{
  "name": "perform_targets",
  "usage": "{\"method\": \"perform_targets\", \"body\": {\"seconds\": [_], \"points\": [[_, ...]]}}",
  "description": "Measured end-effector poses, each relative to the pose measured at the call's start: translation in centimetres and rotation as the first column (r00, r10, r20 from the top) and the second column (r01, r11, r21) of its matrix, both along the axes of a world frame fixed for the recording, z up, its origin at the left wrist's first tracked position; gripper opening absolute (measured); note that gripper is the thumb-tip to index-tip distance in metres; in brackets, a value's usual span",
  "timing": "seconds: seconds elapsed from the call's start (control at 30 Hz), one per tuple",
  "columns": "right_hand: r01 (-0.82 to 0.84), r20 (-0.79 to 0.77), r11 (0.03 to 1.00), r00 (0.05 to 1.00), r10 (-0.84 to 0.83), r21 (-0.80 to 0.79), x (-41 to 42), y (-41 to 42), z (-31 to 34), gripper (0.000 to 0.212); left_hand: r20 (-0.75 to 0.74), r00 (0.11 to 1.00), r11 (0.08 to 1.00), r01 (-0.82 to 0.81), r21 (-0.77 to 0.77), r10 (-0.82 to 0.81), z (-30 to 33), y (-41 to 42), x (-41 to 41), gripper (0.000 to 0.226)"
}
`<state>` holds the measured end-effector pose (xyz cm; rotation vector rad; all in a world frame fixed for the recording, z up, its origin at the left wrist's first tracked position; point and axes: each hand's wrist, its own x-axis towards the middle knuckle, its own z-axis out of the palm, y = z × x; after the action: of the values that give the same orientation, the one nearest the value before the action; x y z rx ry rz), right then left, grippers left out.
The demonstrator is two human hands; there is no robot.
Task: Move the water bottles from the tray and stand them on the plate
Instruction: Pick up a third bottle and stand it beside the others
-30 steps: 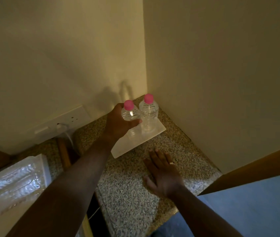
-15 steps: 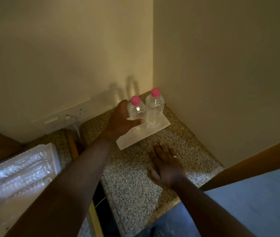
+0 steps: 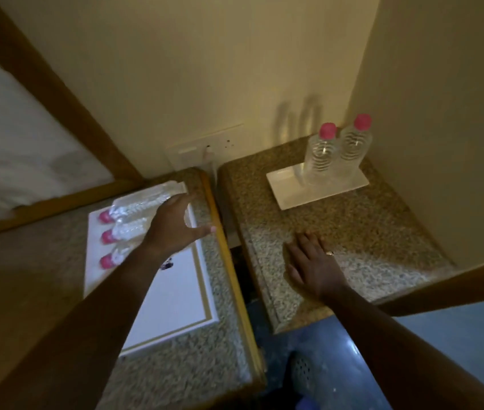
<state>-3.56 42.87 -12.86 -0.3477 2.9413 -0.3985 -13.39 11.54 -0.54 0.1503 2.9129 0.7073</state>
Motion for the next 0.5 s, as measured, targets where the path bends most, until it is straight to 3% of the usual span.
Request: {"method": "perform_targets", "body": {"seconds": [0.2,0.37,0.5], "points": [[-0.059,0.015,0.998,0.998,0.059,-0.004,0.8,-3.7,0.3,0.056,-0.013,0.992,0.987,-0.130,-0.094,0.129,-1.2,-6.3,3.2,0.095],[-0.045,0.020,0.999,0.999,0.045,0.031,0.7,-5.9,0.2,0.057,-0.089,0.996,0.903,-0.043,-0.427,0.005,-1.5,-9.9,4.3,0.076],[-0.011,0.044,0.998,0.999,0.008,0.068,0.8,-6.3,-0.2,0.061,0.014,0.998,0.953,-0.051,-0.299,0.057,-1.7,-10.4,4.6,0.073]]}}
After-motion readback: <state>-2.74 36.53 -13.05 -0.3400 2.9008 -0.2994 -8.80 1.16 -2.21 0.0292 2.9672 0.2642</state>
